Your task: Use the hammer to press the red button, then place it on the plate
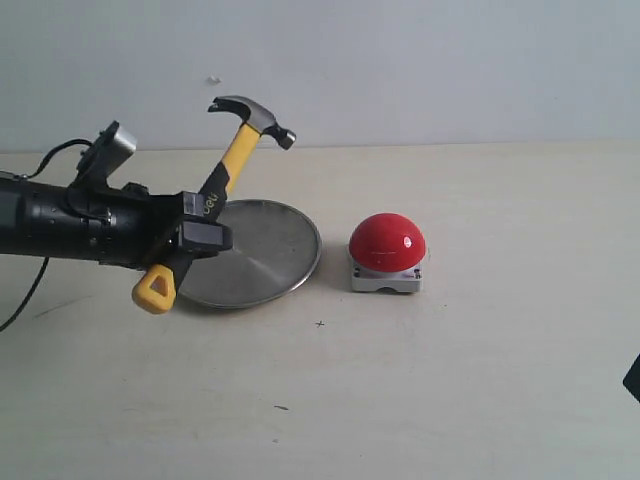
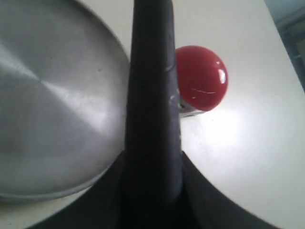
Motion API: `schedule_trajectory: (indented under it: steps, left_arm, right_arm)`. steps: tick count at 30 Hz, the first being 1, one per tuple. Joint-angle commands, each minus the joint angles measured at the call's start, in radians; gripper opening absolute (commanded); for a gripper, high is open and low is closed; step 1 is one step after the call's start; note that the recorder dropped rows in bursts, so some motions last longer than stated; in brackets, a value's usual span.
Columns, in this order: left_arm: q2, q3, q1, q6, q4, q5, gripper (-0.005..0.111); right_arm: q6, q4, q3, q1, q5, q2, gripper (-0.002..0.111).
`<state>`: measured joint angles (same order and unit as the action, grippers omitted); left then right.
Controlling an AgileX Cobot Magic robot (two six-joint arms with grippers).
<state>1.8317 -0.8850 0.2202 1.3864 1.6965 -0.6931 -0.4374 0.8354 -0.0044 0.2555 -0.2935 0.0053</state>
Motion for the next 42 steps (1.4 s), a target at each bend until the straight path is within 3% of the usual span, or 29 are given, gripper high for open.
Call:
schedule_trajectory:
  steps: [1,14,32,42]
  left_arm:
    - [0.035,-0.041,-0.003,0.028,0.048,0.005,0.0]
    - [0.136,-0.134,-0.003,-0.06,0.048,0.097,0.0]
    - [0.168,-0.187,-0.001,-0.151,0.048,0.123,0.0]
    - [0.169,-0.187,0.062,-0.19,0.048,0.214,0.0]
  right_arm:
    - [-0.005,-0.01,0.004,0.001,0.001,-0.005,0.0]
    - [-0.005,-0.01,0.004,0.001,0.001,-0.005,0.0]
    - [-0.005,-0.01,0.004,0.001,0.001,-0.005,0.0]
    - [-0.005,-0.01,0.004,0.001,0.001,-0.005,0.0]
